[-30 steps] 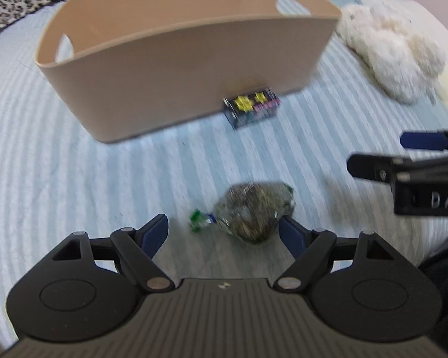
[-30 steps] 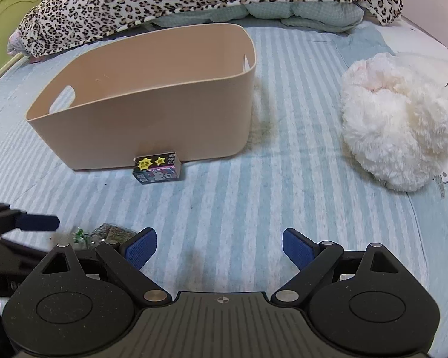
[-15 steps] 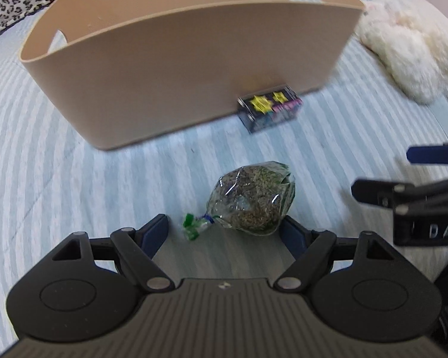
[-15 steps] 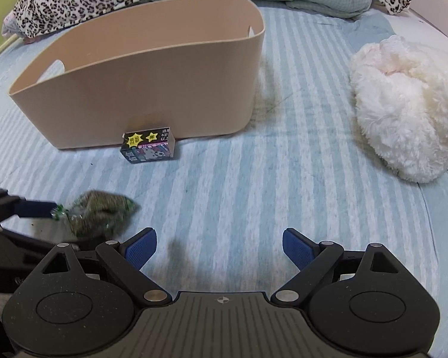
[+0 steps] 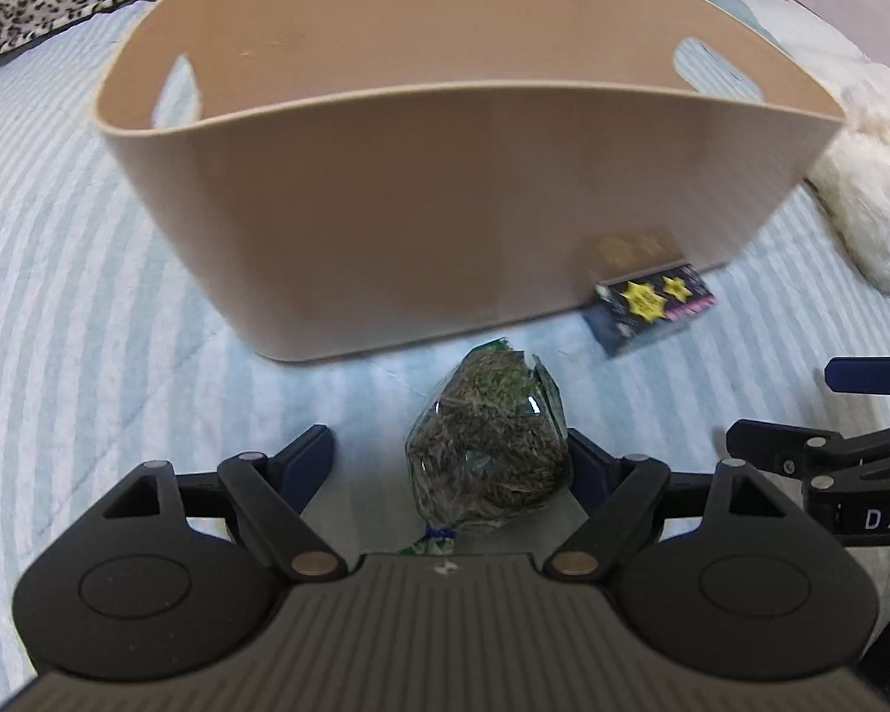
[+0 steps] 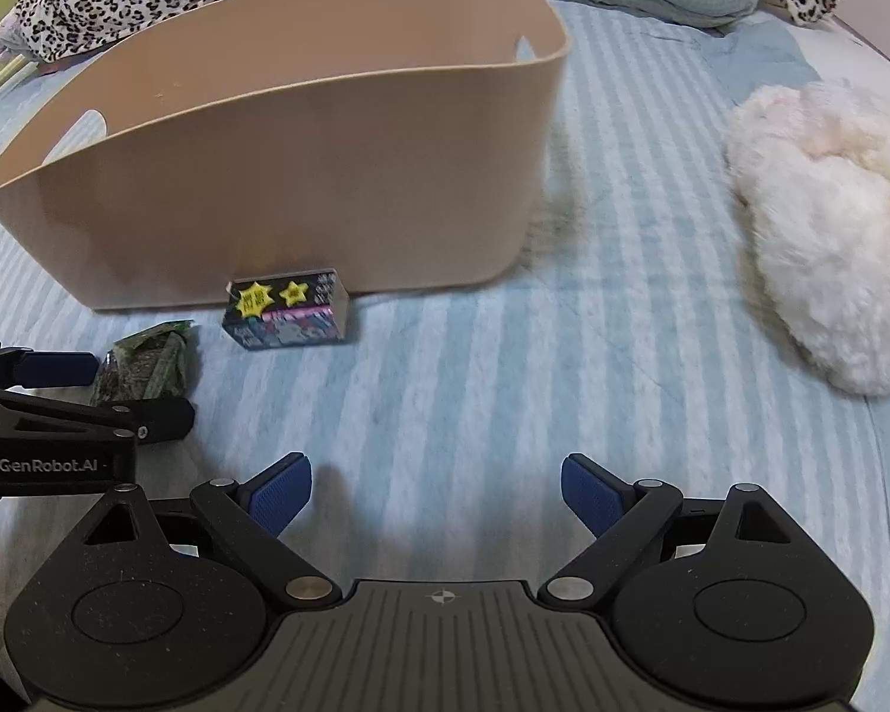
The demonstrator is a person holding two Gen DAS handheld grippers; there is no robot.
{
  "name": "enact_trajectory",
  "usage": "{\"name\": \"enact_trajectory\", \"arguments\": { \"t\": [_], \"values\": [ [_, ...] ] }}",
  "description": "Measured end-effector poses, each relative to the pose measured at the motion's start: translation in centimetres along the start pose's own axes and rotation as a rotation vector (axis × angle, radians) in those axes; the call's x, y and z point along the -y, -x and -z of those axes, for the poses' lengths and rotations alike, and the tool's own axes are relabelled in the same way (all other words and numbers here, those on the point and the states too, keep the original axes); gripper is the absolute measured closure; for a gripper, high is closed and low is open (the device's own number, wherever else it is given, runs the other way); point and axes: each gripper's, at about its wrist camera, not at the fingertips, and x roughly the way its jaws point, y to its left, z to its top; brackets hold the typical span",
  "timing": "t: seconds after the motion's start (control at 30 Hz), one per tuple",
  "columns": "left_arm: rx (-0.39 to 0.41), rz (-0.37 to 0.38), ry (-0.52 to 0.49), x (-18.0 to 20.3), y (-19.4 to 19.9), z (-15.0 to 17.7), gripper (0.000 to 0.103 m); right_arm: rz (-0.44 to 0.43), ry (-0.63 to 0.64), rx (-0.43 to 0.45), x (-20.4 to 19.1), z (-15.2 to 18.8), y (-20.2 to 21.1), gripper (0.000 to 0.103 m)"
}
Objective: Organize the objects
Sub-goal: 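Lower the left tool onto the green mesh herb bag and close it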
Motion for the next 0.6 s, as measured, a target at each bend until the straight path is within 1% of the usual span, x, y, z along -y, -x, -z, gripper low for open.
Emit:
{"name": "enact_trajectory", "arguments": {
  "t": [0.13,0.27,0.4,0.5,0.6],
  "values": [
    [0.011,-0.009,0.027,-1.5,-0.3,-0.5,0.020,-0.021,0.021,0.004,-1.1,-0.9,-1.1,0.010],
    [0.009,0.025,0.054,-2.9,-0.4,-1.0,0.020,-0.031,0.048,0.023,-2.7,-1.7,-2.2,0.010],
    [0.010,0.029,0.055,-3.4,-0.4,-1.3,0.023,-0.027,0.073,0.049,-3.9,-2.5,-3.1,0.010],
    [0.012,0.040,0.044,-3.8,-0.1,-1.2,0.025,-0.032,0.051,0.059,-3.9,-2.8,-3.5,0.010],
    [0.013,0.016,-0.004,-3.5,0.1,-1.3,0.035,-0.047,0.032,0.067,-3.8,-3.0,-3.7,0.010]
  ]
}}
